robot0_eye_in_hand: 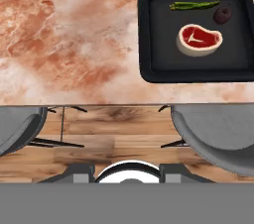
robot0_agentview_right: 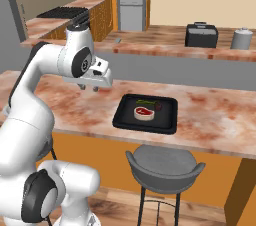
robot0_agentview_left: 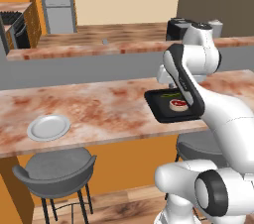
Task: Create a steak meal by picking up the steak and asparagus from the tray and placing them on the plate. Leave the cherry on the tray.
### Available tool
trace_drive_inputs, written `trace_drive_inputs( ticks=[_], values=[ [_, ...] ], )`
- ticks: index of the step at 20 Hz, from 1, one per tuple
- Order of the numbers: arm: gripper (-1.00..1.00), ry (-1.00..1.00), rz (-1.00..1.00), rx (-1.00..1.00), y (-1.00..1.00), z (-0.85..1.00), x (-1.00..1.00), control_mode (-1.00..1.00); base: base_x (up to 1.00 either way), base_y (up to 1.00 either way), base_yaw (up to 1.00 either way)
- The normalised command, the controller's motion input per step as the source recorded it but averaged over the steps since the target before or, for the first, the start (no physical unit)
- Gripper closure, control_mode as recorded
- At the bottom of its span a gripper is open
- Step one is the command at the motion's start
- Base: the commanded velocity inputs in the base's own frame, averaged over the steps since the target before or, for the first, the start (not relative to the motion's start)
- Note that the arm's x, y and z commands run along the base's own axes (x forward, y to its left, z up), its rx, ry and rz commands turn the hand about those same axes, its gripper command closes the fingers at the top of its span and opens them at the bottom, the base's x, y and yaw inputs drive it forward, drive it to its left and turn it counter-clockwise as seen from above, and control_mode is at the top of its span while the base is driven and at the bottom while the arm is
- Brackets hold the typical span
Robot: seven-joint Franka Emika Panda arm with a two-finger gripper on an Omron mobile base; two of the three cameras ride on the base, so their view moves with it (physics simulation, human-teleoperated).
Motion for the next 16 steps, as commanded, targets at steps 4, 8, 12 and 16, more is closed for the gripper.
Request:
trace_drive_inputs(
  ticks=[4, 8, 12, 16],
  values=[
    [-1.00, 0.00, 0.00, 0.00, -0.02, -0.04, 0.00, -1.00, 0.00, 0.00, 0.00],
    [-1.00, -0.02, 0.02, 0.00, -0.23, -0.04, 0.00, -1.00, 0.00, 0.00, 0.00],
    [-1.00, -0.01, 0.19, 0.00, -0.56, -0.02, -0.01, -1.00, 0.00, 0.00, 0.00],
    [-1.00, 0.00, 0.11, 0.00, -0.59, -0.09, -0.02, -1.00, 0.00, 0.00, 0.00]
  ],
)
